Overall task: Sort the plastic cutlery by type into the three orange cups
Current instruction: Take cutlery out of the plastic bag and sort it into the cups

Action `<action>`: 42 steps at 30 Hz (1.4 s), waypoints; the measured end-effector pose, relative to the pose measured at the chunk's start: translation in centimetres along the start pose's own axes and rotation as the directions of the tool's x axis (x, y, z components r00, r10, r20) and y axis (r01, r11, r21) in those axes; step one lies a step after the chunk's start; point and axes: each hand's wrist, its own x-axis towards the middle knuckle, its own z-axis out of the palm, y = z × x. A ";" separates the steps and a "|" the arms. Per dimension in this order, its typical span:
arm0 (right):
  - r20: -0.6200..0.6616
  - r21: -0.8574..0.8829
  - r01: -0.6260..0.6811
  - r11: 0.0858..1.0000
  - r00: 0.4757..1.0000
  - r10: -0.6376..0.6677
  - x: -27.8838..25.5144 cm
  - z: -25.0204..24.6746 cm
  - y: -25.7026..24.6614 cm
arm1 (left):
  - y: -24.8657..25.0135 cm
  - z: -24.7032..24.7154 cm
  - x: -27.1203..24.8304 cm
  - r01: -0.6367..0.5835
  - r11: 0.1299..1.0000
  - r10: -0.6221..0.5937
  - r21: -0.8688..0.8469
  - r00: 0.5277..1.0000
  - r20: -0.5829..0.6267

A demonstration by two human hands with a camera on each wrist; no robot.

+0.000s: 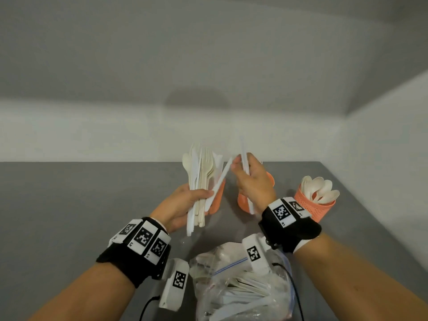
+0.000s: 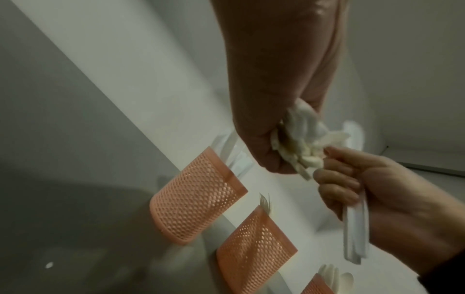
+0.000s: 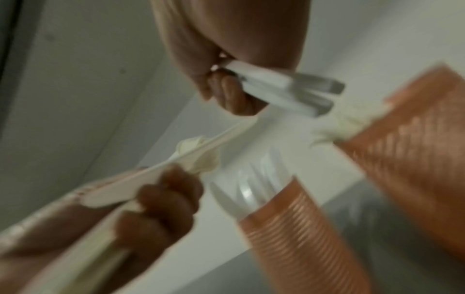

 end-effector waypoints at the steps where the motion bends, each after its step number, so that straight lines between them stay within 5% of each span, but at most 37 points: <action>1: 0.108 -0.126 0.112 0.986 0.989 -0.099 0.1 -0.4 -0.1 | 0.1 -0.2 -0.1 0.000 1.000 0.000 -0.002 1.000 0.010; 4: 0.401 -0.483 0.360 0.798 0.901 -0.164 0.2 -0.6 0.4 | 0.3 -0.6 -0.3 -0.010 1.000 0.009 0.014 0.999 0.048; 7: 0.391 -0.594 0.403 0.696 0.901 -0.189 0.7 -0.6 0.6 | 0.6 -0.9 -0.2 -0.025 0.999 0.027 -0.047 0.998 0.048; 14: 0.035 -0.462 0.216 0.860 0.974 -0.226 4.6 -0.8 -2.5 | 0.9 -3.0 0.2 -0.060 0.992 0.049 -0.112 0.994 -0.099; 19: -0.081 0.097 0.081 0.992 0.994 -0.074 6.3 1.5 -3.1 | 0.7 -3.0 0.3 -0.071 0.994 0.064 -0.082 0.994 -0.093; 21: -0.124 0.151 0.049 0.987 0.992 -0.031 6.7 2.8 -1.7 | 0.6 -3.0 0.4 -0.076 0.995 0.070 -0.070 0.994 -0.083; 25: -0.062 0.150 -0.033 0.988 0.997 0.043 6.9 4.9 2.1 | 0.5 -3.1 0.5 -0.077 0.995 0.073 -0.069 0.995 -0.063; 33: 0.185 -0.158 -0.120 0.980 0.971 0.149 6.5 4.8 4.5 | -0.1 -3.0 0.9 -0.030 0.994 0.031 -0.110 0.999 0.009; 35: 0.164 -0.105 -0.067 0.992 0.983 0.084 6.6 4.0 3.4 | -0.2 -2.6 1.1 -0.026 0.994 0.030 -0.107 0.999 0.030; 37: -0.022 -0.100 0.085 0.991 0.996 -0.087 6.5 3.1 2.0 | -0.2 -2.3 1.3 -0.032 0.996 0.034 -0.078 0.999 0.024; 39: -0.193 -0.143 0.256 0.956 0.940 -0.280 5.6 2.5 0.2 | -0.4 -1.6 1.3 -0.047 0.998 0.047 -0.043 0.999 0.001; 42: -0.061 -0.161 0.310 0.937 0.945 -0.323 3.3 2.5 -2.1 | -0.6 -0.1 1.2 -0.103 0.995 0.102 -0.009 0.994 -0.036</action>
